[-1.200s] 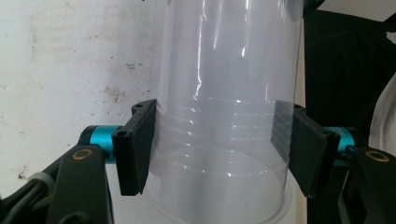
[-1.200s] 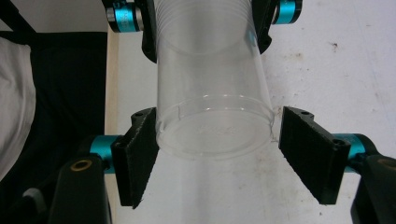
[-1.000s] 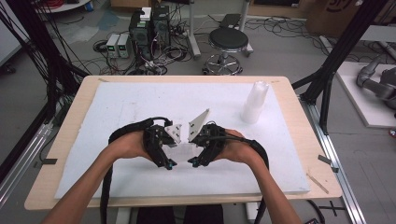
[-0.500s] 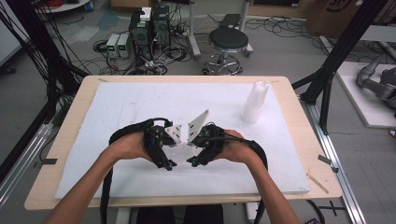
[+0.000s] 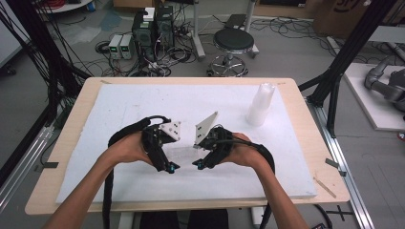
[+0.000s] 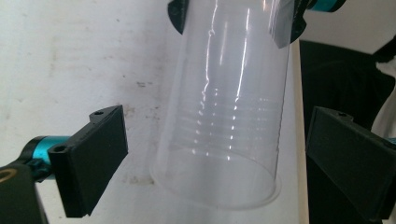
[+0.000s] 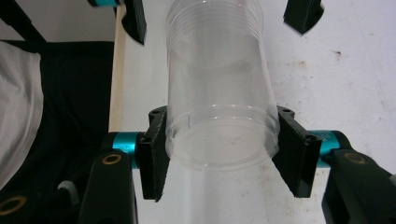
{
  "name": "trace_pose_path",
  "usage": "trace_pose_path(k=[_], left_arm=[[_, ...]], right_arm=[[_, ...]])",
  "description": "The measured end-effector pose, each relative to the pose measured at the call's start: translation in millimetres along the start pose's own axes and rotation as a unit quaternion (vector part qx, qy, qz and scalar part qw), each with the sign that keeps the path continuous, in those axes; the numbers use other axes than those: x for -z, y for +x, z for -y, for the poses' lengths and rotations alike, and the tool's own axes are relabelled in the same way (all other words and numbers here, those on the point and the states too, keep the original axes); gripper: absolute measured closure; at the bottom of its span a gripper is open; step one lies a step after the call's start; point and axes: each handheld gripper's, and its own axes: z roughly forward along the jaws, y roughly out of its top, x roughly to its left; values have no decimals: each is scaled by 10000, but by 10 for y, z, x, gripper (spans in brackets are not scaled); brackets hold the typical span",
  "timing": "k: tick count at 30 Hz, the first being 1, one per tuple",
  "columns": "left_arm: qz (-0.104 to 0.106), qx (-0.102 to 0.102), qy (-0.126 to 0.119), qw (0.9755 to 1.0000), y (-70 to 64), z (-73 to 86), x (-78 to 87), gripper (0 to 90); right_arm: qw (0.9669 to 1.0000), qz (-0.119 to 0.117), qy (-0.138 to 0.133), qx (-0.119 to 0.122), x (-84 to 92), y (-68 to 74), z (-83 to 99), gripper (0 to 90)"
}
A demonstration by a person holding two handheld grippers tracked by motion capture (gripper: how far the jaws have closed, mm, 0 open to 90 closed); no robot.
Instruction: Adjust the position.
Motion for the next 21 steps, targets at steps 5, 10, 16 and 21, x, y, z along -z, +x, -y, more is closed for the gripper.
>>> trace_pose_path(k=[5, 10, 16, 21], left_arm=[[-35, 181, -614, 9979, -14, 174, 88, 58], [-101, 374, -1442, 9888, -30, 368, 168, 57], [-318, 546, -2253, 9722, -55, 559, 168, 57], [-379, 653, -2745, 9586, -73, 667, 131, 57]], right_arm=[[9986, 10, -497, -166, 72, -13, 138, 432], [9937, 54, -1081, -298, 140, -29, 296, 432], [9851, 51, -1679, -376, 177, -19, 427, 432], [9775, -4, -2064, -446, 160, -17, 510, 431]])
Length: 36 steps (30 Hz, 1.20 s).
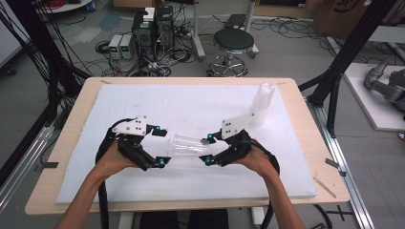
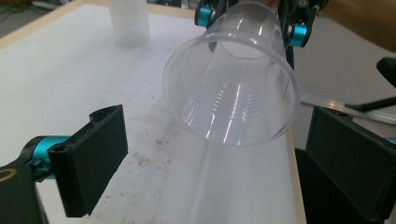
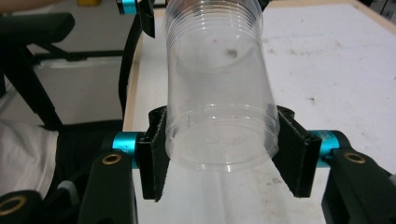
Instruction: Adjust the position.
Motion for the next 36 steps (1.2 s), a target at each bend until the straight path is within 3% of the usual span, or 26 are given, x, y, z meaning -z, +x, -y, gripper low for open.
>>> trace_pose_path(k=[7, 11, 16, 36], left_arm=[[146, 40, -379, 9992, -33, 156, -25, 57], [161, 95, -460, 9988, -44, 209, -68, 57], [269, 162, -719, 9969, -46, 246, -123, 57], [498, 227, -1081, 9926, -90, 215, -331, 57]], right_arm=[[9991, -102, -408, -73, 3, -10, 72, 431], [9984, -133, -548, -59, -7, -11, 94, 431], [9967, -253, -771, -5, -14, -9, 109, 431], [9941, -329, -1033, 61, -47, -10, 145, 431]])
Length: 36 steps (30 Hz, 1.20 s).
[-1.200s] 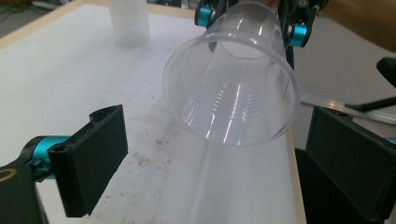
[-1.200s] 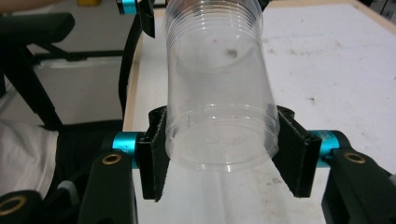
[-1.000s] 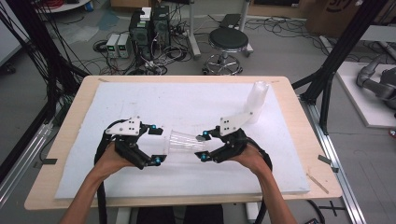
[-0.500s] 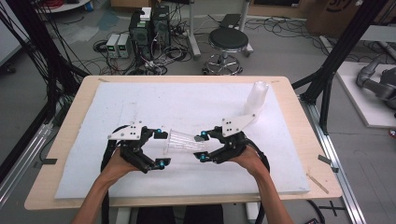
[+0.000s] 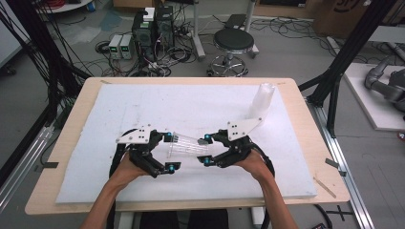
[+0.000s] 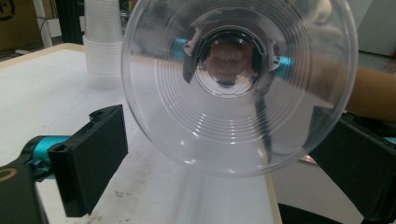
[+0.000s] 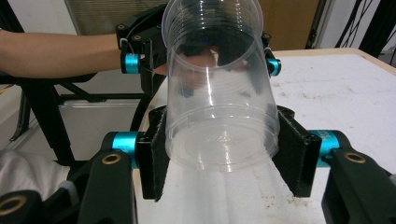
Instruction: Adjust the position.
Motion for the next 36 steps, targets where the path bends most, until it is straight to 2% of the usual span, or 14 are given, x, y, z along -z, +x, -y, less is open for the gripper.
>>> trace_pose_path(k=[15, 30, 36], left_arm=[[130, 125, -295, 9994, -14, -13, -104, 58], [275, 147, -543, 9980, -10, -24, -124, 140], [318, 114, -538, 9980, -13, -25, -125, 172]], right_arm=[[9999, -44, -93, 36, 3, 2, 4, 431], [9998, -64, -158, 61, 5, -2, 13, 431], [9997, -96, -202, 22, -11, 6, 27, 431]])
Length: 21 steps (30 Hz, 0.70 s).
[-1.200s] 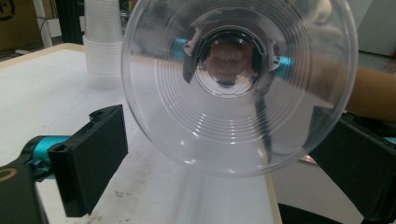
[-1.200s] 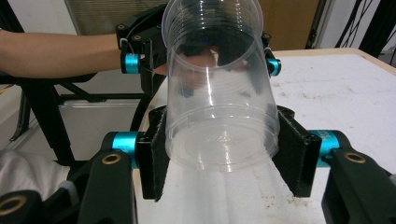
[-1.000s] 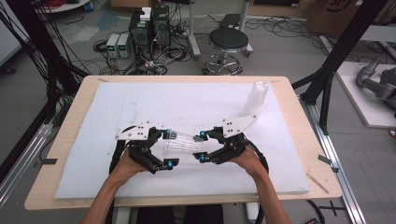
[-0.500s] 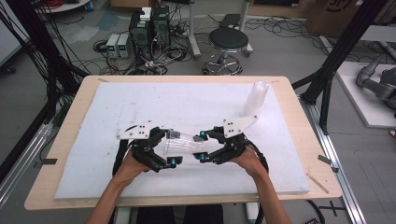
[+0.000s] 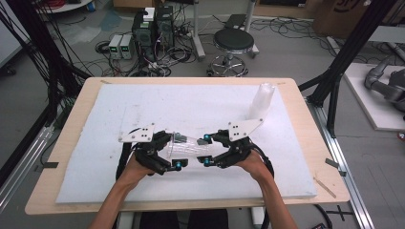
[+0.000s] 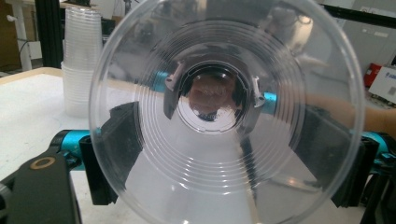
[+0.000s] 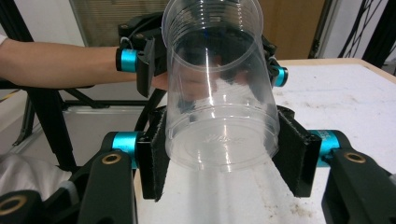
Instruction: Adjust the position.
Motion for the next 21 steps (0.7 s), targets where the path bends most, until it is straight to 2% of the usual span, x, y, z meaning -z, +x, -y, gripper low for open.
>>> trace_pose_path(k=[9, 12, 21], left_arm=[[-21, -94, -83, 9999, -8, -12, 22, 243], [-42, -131, -113, 9998, -7, -15, 33, 299], [-50, -152, -120, 9998, -7, -15, 35, 329]], right_arm=[[10000, -9, -39, 24, -17, -8, 12, 431], [10000, -50, -13, 3, -22, -3, 21, 431], [10000, -57, 13, 8, -33, -11, 29, 429]])
